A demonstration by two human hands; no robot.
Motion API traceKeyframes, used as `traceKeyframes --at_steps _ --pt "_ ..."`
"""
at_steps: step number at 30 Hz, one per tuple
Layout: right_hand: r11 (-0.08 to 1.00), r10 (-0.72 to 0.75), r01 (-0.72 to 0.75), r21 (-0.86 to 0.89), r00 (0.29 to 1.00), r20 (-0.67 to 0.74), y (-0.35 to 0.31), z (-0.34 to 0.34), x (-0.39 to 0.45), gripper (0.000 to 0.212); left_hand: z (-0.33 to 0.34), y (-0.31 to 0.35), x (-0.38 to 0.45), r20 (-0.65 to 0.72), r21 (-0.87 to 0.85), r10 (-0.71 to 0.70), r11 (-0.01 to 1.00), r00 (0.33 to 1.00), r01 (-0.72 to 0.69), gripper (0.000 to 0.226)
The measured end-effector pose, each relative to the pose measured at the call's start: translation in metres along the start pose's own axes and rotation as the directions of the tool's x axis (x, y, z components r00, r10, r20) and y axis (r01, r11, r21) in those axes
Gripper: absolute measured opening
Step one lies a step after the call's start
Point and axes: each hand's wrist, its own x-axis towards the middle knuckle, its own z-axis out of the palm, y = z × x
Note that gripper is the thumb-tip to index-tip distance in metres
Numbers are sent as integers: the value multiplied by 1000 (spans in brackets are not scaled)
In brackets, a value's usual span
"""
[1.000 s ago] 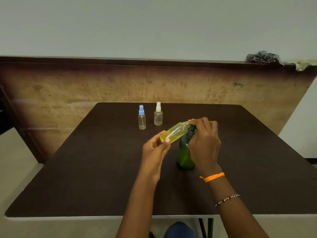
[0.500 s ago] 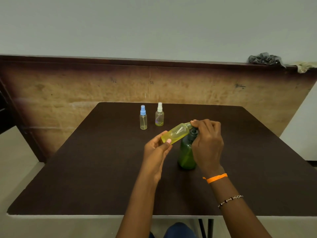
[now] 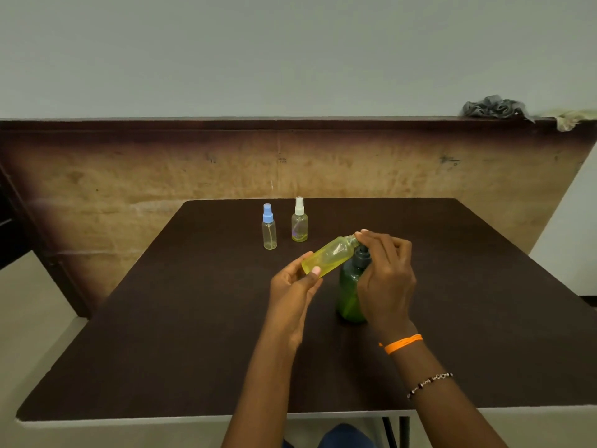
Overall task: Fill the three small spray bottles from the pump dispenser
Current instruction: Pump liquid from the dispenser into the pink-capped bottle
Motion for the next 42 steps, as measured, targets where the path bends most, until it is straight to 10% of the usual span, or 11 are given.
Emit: traceKeyframes --at_steps 42 --pt "993 55 -49 108 997 -55 -2 0 10 36 -1 -6 2 38 -78 41 996 998 -38 31"
